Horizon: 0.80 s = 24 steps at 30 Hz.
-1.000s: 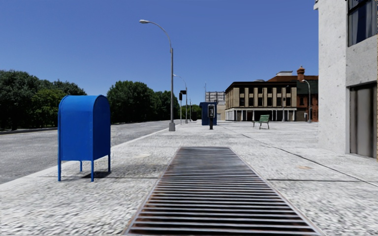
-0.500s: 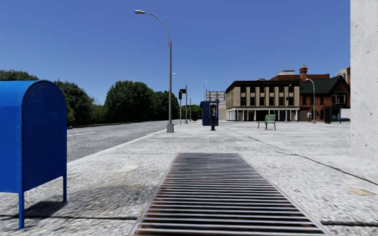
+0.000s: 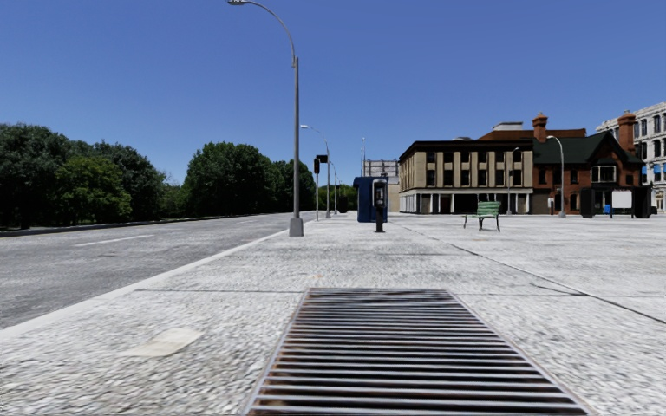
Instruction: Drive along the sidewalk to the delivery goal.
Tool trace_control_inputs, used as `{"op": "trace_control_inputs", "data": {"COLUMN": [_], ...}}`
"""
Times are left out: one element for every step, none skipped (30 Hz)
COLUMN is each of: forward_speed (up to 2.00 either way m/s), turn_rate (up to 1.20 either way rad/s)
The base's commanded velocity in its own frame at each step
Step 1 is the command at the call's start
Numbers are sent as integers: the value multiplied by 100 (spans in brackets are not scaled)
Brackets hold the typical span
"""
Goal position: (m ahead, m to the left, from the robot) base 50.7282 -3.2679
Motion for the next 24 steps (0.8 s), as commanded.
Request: {"op": "trace_control_inputs", "data": {"forward_speed": [200,200,200,200,200,200,200,200,200,200,200,200,200,200,200,200,200,200,200,200,200,200,200,200], "turn_rate": [0,0,0,0,0,0,0,0,0,0,0,0,0,0,0,0,0,0,0,0,0,0,0,0]}}
